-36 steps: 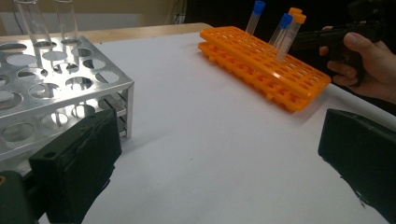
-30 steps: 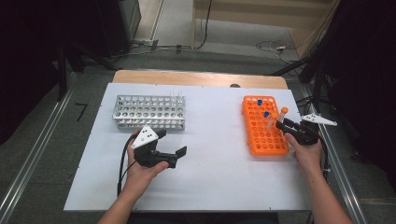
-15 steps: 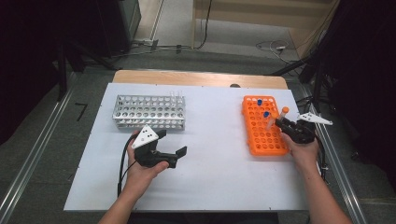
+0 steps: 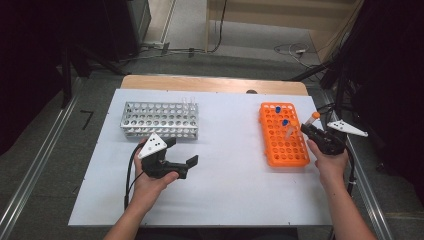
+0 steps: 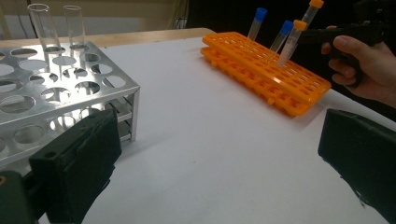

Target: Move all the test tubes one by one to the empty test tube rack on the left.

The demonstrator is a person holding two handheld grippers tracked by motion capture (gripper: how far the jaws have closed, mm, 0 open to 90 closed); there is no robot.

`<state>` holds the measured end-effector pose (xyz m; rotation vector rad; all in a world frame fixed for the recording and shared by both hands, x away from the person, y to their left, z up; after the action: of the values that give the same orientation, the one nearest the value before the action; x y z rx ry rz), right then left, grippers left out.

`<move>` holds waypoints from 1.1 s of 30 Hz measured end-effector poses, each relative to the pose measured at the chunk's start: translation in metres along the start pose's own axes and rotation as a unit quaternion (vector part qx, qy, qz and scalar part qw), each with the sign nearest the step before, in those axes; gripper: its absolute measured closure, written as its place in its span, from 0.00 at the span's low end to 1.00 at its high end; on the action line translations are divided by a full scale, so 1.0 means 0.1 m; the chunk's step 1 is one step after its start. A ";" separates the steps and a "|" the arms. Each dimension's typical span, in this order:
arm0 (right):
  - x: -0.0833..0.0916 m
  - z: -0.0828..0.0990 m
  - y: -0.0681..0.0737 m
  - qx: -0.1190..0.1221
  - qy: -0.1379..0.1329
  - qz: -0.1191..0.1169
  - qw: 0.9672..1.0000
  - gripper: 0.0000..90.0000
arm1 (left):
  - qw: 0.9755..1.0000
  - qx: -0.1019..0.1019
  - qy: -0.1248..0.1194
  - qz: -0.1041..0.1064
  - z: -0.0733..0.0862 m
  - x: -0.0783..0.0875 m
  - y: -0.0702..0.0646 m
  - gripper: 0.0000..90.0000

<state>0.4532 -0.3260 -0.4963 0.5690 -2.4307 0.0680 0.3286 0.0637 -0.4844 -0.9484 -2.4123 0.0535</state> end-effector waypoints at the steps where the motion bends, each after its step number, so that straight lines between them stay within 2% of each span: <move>1: 0.02 0.01 0.03 0.005 0.003 0.000 1.000 0.81 | 1.000 -0.001 -0.001 0.000 0.00 0.00 0.00 0.00; 3: 0.07 0.03 0.08 0.015 0.006 -0.002 1.000 0.81 | 1.000 -0.002 0.000 0.001 -0.01 0.00 -0.01 0.00; 7: 0.16 0.06 0.19 0.013 0.007 -0.013 1.000 0.81 | 1.000 -0.005 0.000 0.004 -0.02 -0.01 -0.04 0.00; 12: 0.27 0.09 0.38 0.028 0.007 -0.029 0.999 0.81 | 1.000 -0.009 0.000 0.005 -0.02 -0.02 -0.07 0.00; 18: 0.34 0.12 0.65 0.046 0.009 -0.062 0.997 0.81 | 1.000 -0.012 0.001 0.009 -0.03 -0.04 -0.09 0.00; 26: 0.31 0.14 1.14 0.083 0.016 -0.112 0.990 0.81 | 0.999 -0.025 0.006 0.020 -0.03 -0.09 -0.19 0.01; 33: 0.26 0.19 1.60 0.116 0.026 -0.155 0.981 0.81 | 0.999 -0.029 0.009 0.040 -0.04 -0.11 -0.29 0.02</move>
<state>0.3575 -0.1946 -0.4823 1.0303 -2.2701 0.2355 0.3194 0.0342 -0.4794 -1.0679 -2.3701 0.0048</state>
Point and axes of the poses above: each handheld gripper's, and its own axes: x roughly backward along the jaws, z roughly out of its underside, y roughly to its left, the point moved 10 cm from there along -x, roughly forward along the jaws, and after that the axes turned 11 degrees about y, right-handed, at the moved point
